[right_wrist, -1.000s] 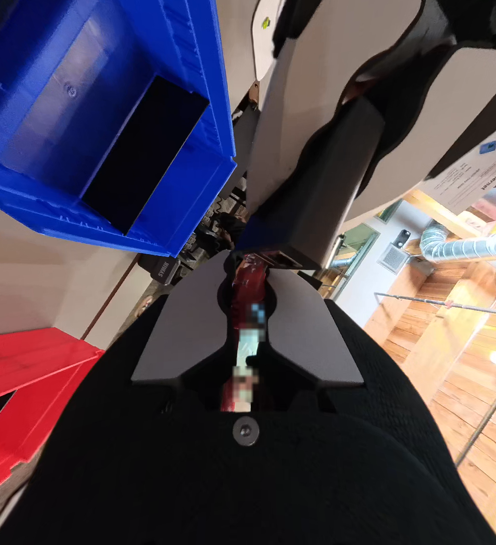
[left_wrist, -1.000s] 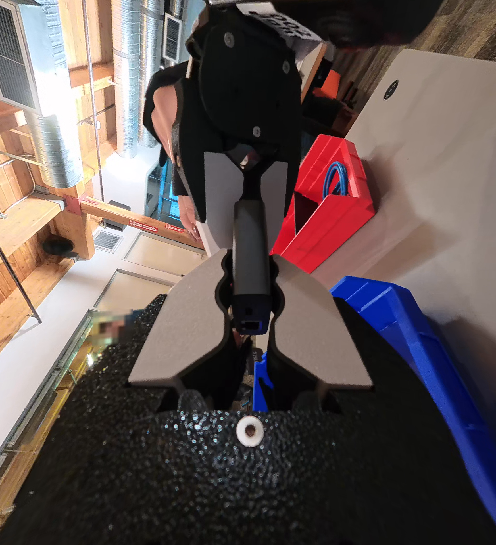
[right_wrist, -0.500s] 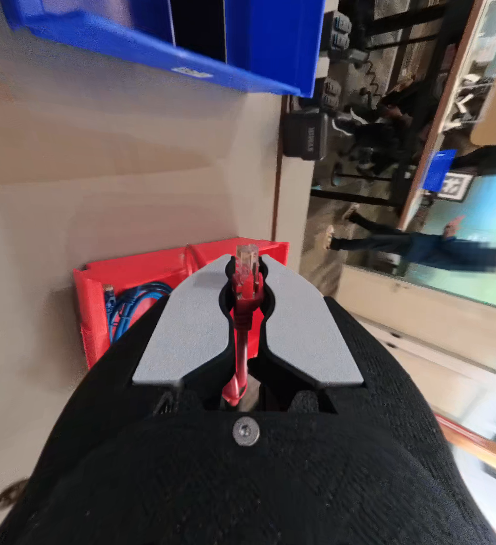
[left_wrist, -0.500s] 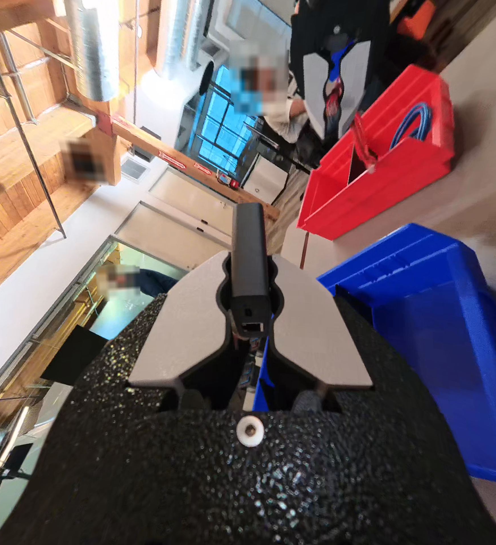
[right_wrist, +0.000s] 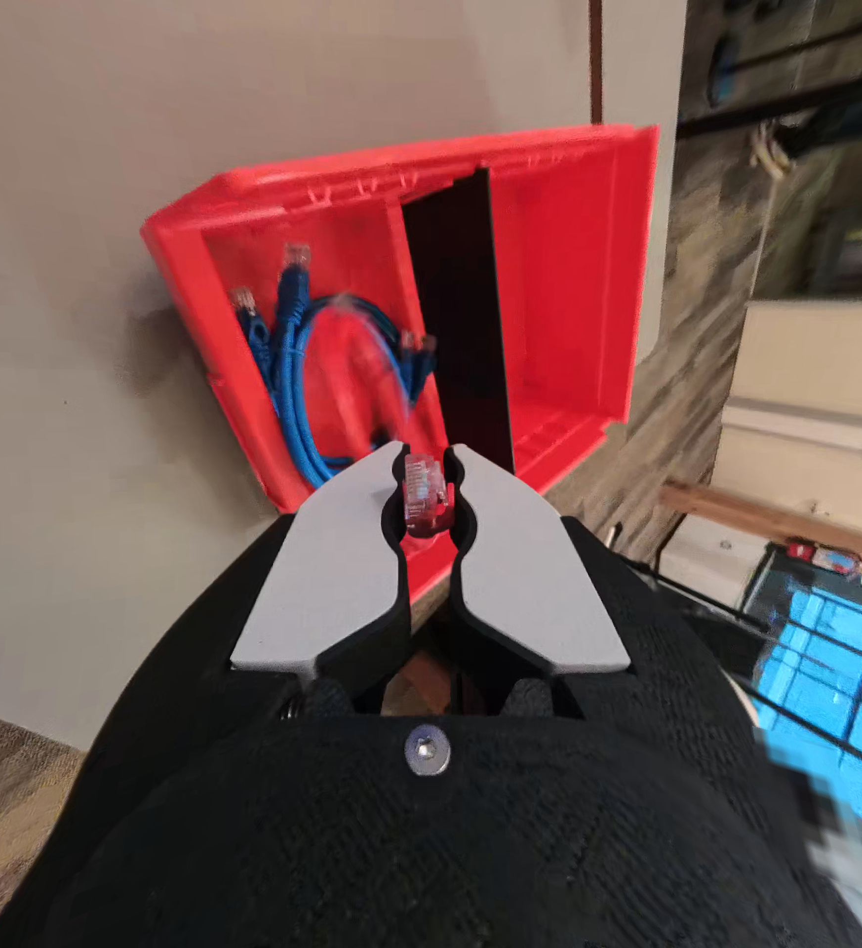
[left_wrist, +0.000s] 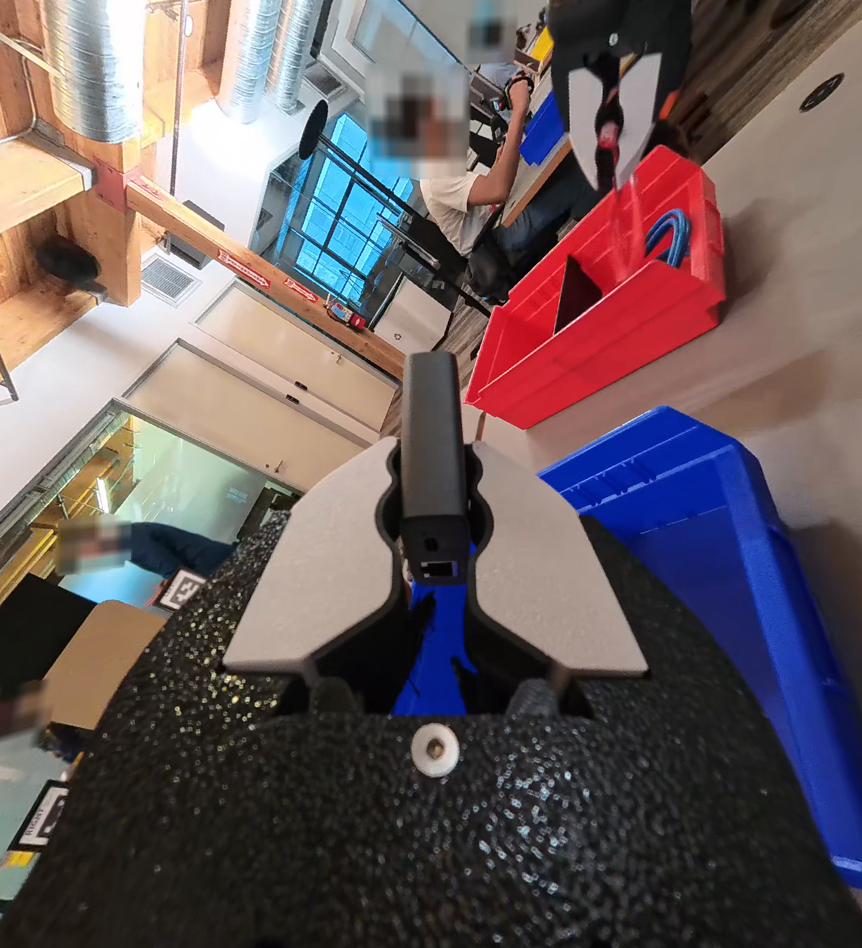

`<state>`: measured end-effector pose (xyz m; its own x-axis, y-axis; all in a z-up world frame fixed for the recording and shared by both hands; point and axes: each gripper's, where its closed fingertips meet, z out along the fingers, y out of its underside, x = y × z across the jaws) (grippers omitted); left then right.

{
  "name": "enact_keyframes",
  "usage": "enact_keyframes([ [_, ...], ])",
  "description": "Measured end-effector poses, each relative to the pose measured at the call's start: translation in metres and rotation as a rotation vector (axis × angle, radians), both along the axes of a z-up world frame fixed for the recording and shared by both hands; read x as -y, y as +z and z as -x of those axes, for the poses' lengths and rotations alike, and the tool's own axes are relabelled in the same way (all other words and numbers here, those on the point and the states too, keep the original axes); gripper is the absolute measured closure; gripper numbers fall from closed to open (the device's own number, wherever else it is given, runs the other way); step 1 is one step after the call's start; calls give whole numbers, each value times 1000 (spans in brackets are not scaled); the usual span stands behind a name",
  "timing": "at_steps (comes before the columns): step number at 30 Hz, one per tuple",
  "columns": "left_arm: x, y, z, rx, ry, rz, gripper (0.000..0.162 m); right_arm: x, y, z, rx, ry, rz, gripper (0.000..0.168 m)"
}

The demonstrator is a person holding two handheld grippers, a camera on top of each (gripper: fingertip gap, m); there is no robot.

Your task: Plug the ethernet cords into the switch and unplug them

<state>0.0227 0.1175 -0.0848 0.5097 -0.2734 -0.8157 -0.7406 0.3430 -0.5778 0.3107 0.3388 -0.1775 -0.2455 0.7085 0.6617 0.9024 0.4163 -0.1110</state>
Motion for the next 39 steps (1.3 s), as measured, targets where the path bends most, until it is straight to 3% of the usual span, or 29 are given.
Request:
enact_keyframes([
  [4,-1,-1,-2,20,-20,8,141,-14,12,2,-121,-22,-35,157],
  [8,-2,-4,-10,32,-51,23,140,-38,8,23,-210,-20,-207,157],
  [11,-4,-11,-16,20,-67,53,141,-32,-28,34,-189,-48,-47,152],
  [13,-6,-15,-19,12,-75,66,140,-24,-52,26,-72,-121,103,116],
  [15,-8,-19,-22,16,-88,80,140,-16,-51,20,-32,-196,206,90],
  [18,-9,-21,-26,46,-121,97,140,-10,-8,33,-110,-177,137,86],
  [20,-8,-22,-29,73,-150,104,141,14,32,71,-254,-38,66,87],
  [23,-6,-22,-33,112,-197,122,141,94,75,145,-485,319,77,103],
  [26,-2,-21,-41,125,-245,130,141,177,92,196,-614,606,154,113],
  [29,0,-23,-48,102,-261,136,141,229,90,221,-626,782,194,125],
  [35,8,-31,-59,32,-317,149,141,246,72,234,-542,866,84,148],
  [39,12,-39,-66,23,-366,191,140,248,62,228,-494,869,117,149],
])
